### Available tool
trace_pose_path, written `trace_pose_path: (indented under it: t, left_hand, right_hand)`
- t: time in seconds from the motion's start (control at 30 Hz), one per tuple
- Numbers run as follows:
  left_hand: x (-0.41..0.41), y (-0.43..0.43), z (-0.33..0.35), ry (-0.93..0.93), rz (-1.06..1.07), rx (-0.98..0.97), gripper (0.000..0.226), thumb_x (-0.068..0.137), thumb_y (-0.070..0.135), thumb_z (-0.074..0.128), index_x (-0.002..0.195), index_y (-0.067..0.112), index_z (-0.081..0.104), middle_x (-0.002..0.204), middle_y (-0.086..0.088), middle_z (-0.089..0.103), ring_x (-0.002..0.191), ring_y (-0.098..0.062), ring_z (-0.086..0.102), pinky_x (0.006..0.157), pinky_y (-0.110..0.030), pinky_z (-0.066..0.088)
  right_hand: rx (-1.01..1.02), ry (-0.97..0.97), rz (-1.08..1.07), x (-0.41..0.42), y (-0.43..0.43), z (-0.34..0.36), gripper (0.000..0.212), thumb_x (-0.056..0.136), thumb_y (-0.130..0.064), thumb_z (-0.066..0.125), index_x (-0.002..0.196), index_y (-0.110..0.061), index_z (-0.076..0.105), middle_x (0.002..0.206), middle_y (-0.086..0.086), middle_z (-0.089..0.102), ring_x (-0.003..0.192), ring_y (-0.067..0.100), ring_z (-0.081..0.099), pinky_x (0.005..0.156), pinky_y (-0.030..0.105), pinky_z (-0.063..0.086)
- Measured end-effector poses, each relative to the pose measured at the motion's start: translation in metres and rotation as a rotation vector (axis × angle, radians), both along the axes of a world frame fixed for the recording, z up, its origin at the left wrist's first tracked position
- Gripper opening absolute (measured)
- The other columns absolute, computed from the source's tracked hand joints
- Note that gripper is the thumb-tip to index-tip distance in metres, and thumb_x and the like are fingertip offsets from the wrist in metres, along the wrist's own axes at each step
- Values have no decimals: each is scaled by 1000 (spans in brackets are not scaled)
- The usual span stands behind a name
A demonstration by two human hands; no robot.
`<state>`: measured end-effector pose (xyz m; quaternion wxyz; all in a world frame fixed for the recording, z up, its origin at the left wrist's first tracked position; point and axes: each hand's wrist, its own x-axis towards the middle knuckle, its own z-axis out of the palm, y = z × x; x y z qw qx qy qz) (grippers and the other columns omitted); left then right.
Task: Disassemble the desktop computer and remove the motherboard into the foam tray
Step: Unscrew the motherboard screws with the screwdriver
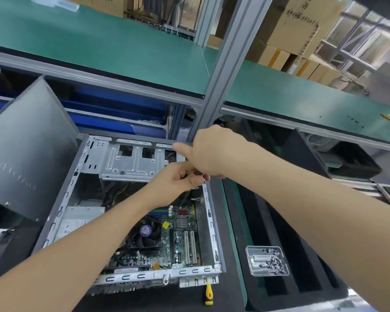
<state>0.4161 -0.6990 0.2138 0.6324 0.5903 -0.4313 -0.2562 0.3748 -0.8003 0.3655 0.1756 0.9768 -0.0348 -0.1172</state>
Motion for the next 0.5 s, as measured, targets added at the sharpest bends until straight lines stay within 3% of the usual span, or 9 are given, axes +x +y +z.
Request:
trace_pose_path:
  t: [0.03, 0.07, 0.13, 0.2, 0.3, 0.4, 0.5]
  left_hand:
    - [1, -1, 0, 9, -10, 11, 17, 102, 21, 57, 113, 20, 70, 93, 14, 73, 83, 4, 62, 75, -9, 46]
    - [4, -2, -1, 13, -19, 23, 21, 102, 23, 56, 118, 21, 69, 97, 5, 73, 83, 0, 61, 75, -12, 46]
    - [9, -3, -1, 11, -38, 51, 28, 103, 25, 54, 128, 25, 66, 79, -10, 56, 67, -7, 47, 65, -19, 40]
    - [14, -3, 2, 37, -77, 33, 29, 105, 20, 51, 132, 20, 63, 68, 3, 36, 61, -9, 33, 59, -19, 33]
    - [25, -2, 3, 63, -106, 39, 17, 105, 16, 51, 114, 11, 64, 64, 17, 39, 57, -4, 33, 59, -16, 33]
    - [35, 5, 4, 55, -181, 75, 28, 105, 18, 50, 113, -5, 61, 63, 21, 39, 57, -1, 33, 60, -14, 33]
    - [37, 11, 9, 42, -269, 33, 25, 106, 14, 49, 112, 20, 73, 66, 19, 38, 58, -3, 31, 59, -14, 31]
  right_hand:
    - [-10, 40, -4, 1, 1, -2, 38, 106, -39, 40, 131, -21, 62, 74, 9, 38, 56, 24, 40, 48, 34, 33]
    - [2, 28, 0, 1, 0, -3, 33, 106, -31, 44, 131, -19, 62, 74, 7, 36, 57, 22, 38, 51, 34, 33]
    - [61, -101, -32, 0, -9, -4, 25, 105, -28, 48, 92, -12, 63, 68, -1, 37, 59, 18, 42, 56, 34, 36]
    - [25, -148, 6, -3, -12, -5, 37, 102, -24, 52, 67, -16, 43, 65, -1, 35, 58, 18, 44, 53, 33, 34]
    - [-33, -121, 164, -1, -5, -4, 45, 100, -24, 52, 61, -19, 31, 62, 2, 33, 49, 17, 36, 44, 27, 23]
    - [-38, -52, 338, 8, -7, -3, 43, 100, -30, 49, 61, -19, 35, 60, 1, 37, 52, 19, 43, 46, 27, 27]
    - [-8, 26, 510, 11, -14, 3, 31, 96, -32, 49, 68, -20, 56, 57, -1, 52, 59, 21, 53, 56, 31, 44]
